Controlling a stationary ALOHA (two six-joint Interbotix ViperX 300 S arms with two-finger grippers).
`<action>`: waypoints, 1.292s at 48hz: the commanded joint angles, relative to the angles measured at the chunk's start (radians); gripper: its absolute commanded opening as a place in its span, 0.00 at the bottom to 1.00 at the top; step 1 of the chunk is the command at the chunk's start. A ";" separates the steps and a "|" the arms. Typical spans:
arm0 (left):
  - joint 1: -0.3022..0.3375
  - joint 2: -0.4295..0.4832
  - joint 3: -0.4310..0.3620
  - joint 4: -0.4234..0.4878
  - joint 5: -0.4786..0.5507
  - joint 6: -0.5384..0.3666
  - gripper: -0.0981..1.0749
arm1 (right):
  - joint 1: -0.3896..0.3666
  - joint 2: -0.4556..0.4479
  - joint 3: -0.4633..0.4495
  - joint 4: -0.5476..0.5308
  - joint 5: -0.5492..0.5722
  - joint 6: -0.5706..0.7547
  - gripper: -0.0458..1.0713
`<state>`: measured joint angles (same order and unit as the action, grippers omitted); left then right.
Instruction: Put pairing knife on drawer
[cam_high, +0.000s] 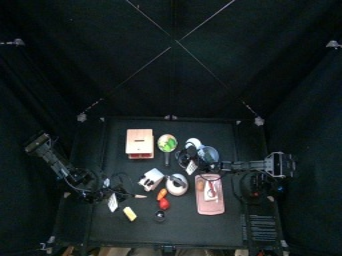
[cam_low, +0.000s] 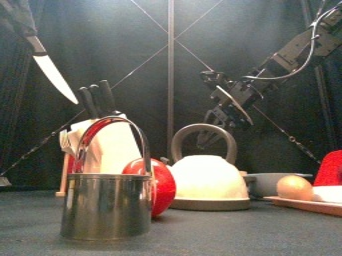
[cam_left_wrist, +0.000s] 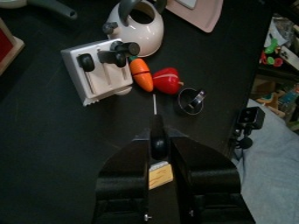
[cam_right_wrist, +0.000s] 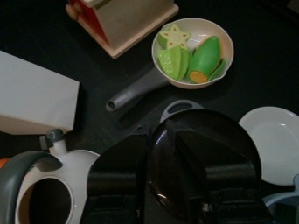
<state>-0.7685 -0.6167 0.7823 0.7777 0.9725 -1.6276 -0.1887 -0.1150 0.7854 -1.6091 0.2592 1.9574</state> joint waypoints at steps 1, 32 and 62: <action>0.006 -0.011 -0.011 0.038 -0.037 0.000 0.49 | -0.002 -0.015 -0.018 -0.003 -0.005 -0.002 0.62; 0.469 -0.087 0.098 0.293 -0.282 -0.034 0.49 | -0.002 -0.066 0.020 -0.003 -0.006 -0.002 0.62; 0.956 -0.224 0.281 0.285 -0.446 -0.034 0.49 | -0.003 -0.192 0.126 0.000 0.015 0.003 0.62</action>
<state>0.1289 -0.8437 1.0646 1.0692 0.5660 -1.6628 -0.1887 -0.2823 0.9189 -1.6061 0.2715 1.9604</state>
